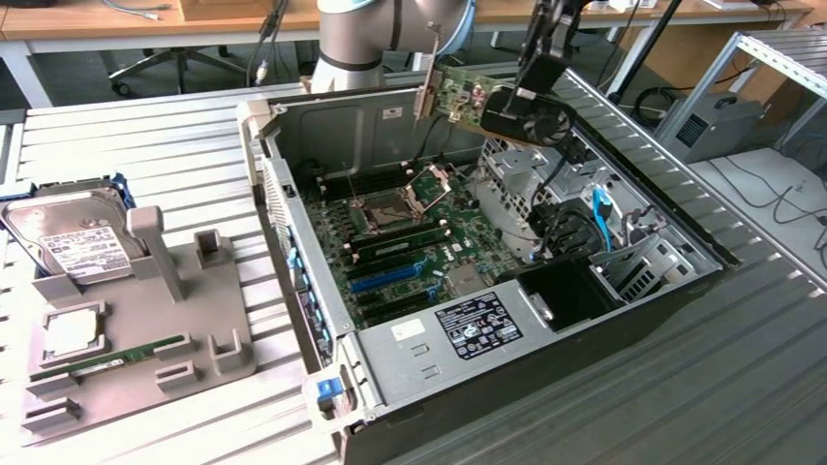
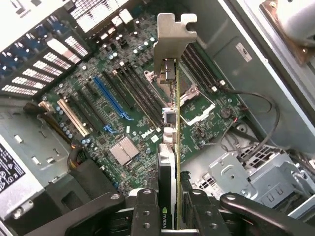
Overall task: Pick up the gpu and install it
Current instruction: 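Insert the gpu into the slot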
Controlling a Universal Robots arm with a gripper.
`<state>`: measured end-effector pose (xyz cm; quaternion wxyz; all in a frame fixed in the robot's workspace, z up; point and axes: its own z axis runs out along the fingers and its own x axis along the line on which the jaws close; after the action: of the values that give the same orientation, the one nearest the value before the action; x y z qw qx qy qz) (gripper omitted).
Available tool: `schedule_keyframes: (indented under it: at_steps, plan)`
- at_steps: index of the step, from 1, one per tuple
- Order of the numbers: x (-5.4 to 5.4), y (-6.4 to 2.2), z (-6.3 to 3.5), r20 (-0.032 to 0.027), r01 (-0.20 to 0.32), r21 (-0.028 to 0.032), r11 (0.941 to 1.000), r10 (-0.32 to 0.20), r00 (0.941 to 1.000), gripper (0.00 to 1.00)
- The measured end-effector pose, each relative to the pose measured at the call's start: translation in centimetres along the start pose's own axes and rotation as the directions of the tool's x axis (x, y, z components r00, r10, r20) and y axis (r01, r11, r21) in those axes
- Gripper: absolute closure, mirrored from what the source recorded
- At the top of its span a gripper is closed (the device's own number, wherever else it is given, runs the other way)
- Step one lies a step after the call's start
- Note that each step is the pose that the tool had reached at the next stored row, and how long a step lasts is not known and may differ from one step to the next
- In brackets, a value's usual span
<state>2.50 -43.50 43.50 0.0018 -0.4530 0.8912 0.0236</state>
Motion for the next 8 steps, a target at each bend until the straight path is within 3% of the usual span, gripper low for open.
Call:
schedule_keyframes:
  at_steps: [2,5,8]
  plan:
    - [0.00,0.00,0.01,-0.0028,0.073,-0.0020,0.9973,-0.073,0.9973,0.73]
    - [0.00,0.00,0.01,-0.0049,0.129,-0.0035,0.9917,-0.129,0.9917,0.73]
    - [0.00,0.00,0.02,-0.0077,0.205,-0.0059,0.9787,-0.205,0.9787,0.73]
